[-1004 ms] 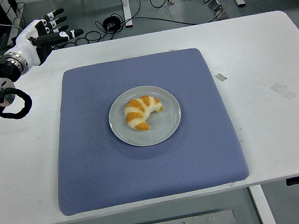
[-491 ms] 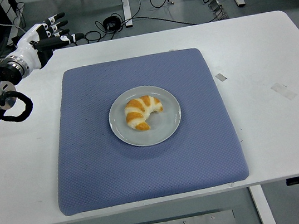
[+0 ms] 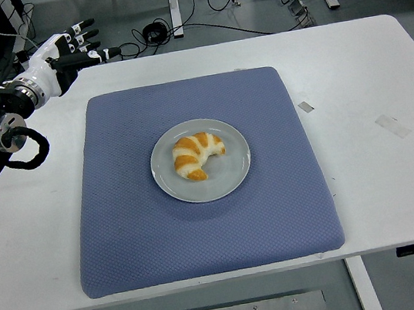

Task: Place the bread on the table

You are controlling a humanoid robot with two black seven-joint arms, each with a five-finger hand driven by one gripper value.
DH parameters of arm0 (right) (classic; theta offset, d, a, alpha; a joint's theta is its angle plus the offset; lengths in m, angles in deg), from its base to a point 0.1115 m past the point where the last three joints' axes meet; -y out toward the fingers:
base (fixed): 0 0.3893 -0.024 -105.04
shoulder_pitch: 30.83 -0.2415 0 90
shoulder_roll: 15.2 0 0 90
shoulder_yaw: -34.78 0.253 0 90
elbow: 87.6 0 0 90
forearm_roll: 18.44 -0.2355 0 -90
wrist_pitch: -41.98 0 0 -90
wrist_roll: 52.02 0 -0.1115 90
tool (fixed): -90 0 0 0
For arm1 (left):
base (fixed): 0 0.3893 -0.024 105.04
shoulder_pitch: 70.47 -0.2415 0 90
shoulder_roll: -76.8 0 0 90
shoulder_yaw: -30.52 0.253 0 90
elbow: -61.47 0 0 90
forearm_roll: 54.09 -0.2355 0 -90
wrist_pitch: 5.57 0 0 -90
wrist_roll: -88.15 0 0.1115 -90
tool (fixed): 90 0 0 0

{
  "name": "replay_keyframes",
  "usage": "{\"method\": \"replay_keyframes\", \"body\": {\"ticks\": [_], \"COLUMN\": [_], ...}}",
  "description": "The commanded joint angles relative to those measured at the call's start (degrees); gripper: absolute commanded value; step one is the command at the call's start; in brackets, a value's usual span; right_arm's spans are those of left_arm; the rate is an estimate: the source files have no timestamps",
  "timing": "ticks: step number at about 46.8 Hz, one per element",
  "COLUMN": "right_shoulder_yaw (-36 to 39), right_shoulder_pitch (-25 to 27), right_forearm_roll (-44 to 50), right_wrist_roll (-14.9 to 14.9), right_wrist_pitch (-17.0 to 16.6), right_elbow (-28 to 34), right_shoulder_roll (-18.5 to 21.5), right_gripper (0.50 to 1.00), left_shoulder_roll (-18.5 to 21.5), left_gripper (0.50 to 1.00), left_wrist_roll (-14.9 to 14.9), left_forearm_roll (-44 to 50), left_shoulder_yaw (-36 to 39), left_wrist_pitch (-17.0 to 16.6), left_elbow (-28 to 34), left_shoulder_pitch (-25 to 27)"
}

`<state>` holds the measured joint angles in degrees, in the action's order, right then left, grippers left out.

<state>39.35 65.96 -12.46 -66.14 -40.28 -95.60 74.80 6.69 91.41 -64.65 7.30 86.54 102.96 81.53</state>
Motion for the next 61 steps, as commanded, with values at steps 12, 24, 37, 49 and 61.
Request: {"method": "replay_keyframes", "body": {"ticks": [12, 24, 37, 49, 61], "right_shoulder_yaw": [0.0, 0.0, 0.0, 0.0, 0.0], "right_shoulder_pitch": [0.0, 0.1, 0.0, 0.0, 0.0], "right_forearm_roll": [0.0, 0.0, 0.0, 0.0, 0.0], "right_wrist_roll": [0.0, 0.1, 0.0, 0.1, 0.0], "right_wrist_pitch": [0.0, 0.0, 0.0, 0.0, 0.0], "right_elbow": [0.0, 0.0, 0.0, 0.0, 0.0], "right_shoulder_roll": [0.0, 0.0, 0.0, 0.0, 0.0], "right_gripper": [1.000, 1.000, 1.000, 1.000, 1.000], "left_shoulder_roll": [0.5, 0.8, 0.8, 0.5, 2.3], "left_gripper": [0.972, 0.972, 0.972, 0.971, 0.971], "left_wrist_roll": [0.0, 0.0, 0.0, 0.0, 0.0], "left_forearm_roll": [-0.1, 0.0, -0.4, -2.5, -5.6], "left_shoulder_yaw": [-0.1, -0.1, 0.3, 1.6, 11.9], "left_wrist_pitch": [0.0, 0.0, 0.0, 0.1, 0.1], "left_elbow": [0.0, 0.0, 0.0, 2.5, 9.2], "left_shoulder_pitch": [-1.2, -1.4, -1.4, 2.1, 9.7]}}
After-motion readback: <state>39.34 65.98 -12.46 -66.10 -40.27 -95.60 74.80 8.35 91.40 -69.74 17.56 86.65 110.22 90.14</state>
